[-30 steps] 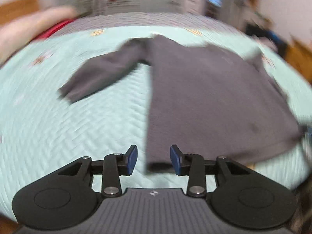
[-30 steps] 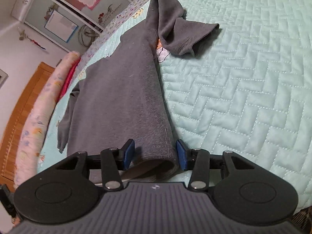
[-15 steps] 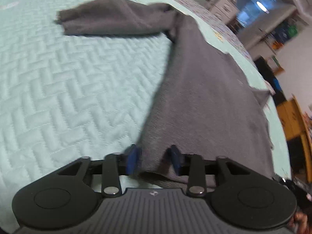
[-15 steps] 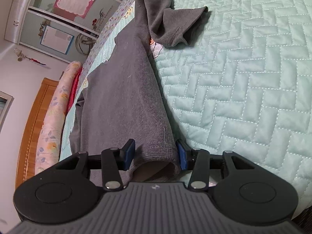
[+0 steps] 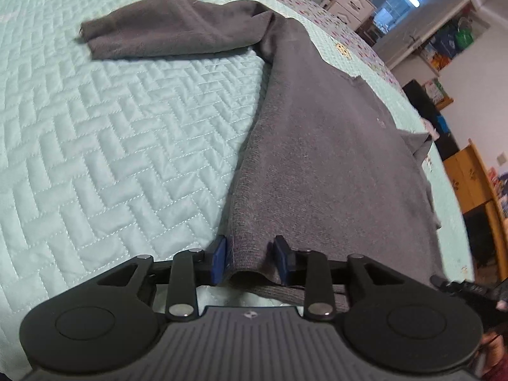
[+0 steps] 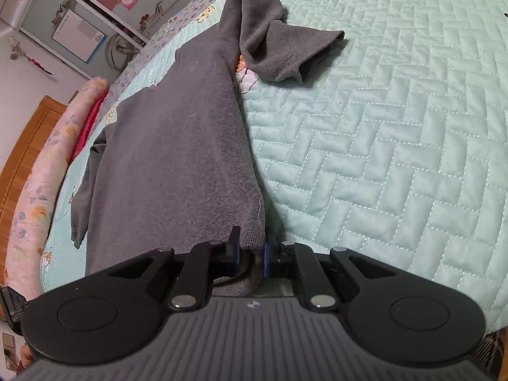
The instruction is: Fold clothes
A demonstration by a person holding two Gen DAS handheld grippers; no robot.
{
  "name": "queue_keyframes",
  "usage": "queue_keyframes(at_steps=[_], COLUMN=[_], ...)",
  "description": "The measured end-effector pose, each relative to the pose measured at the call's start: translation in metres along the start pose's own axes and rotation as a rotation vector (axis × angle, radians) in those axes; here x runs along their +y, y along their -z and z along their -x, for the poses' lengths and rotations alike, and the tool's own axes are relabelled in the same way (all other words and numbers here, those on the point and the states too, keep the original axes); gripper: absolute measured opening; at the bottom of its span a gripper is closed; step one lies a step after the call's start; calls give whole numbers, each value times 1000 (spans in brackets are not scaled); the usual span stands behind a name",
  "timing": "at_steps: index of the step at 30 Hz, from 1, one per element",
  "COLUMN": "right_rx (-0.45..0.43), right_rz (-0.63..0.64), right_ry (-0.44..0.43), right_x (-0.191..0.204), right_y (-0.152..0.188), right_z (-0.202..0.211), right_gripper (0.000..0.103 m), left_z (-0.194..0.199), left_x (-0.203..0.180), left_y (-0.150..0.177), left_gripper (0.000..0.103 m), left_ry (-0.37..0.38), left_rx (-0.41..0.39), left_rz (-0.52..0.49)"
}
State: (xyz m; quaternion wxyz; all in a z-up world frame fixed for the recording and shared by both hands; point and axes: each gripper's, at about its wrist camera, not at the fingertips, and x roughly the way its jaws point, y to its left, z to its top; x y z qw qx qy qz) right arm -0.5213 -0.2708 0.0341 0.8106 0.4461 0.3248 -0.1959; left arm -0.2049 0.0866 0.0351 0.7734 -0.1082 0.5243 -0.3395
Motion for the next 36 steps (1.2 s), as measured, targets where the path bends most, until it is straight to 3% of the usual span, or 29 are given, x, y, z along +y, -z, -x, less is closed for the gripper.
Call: queue_keyframes(at_steps=[3, 5, 9, 12, 14, 17, 20, 26, 28, 30, 36], right_rx=[2, 4, 10, 12, 14, 11, 0, 9, 12, 15, 0], right_rz=[-12, -20, -38, -19, -7, 52, 120, 139, 146, 152, 143], right_ry=[1, 2, 2, 11, 16, 50, 83, 94, 98, 102, 90], right_x=[-3, -4, -7, -4, -2, 9, 23, 16, 13, 11, 10], right_y=[0, 0, -1, -1, -1, 0, 0, 5, 6, 8, 12], right_z=[-2, -3, -5, -6, -7, -7, -1, 5, 7, 10, 15], right_gripper=[10, 10, 8, 8, 8, 9, 8, 8, 8, 8, 11], left_z=[1, 1, -5, -10, -12, -9, 9, 47, 39, 19, 2], left_x=[8, 9, 8, 2, -7, -19, -30, -53, -53, -41, -20], left_y=[-2, -4, -6, -5, -5, -3, 0, 18, 25, 28, 27], left_gripper=[37, 44, 48, 43, 16, 8, 8, 8, 8, 8, 12], left_ry=[39, 62, 83, 62, 11, -31, -72, -59, -104, -137, -130], left_rx=[8, 14, 29, 27, 29, 10, -30, -73, -57, -12, -6], left_rz=[51, 54, 56, 29, -17, -59, -74, -148, -200, -168, -109])
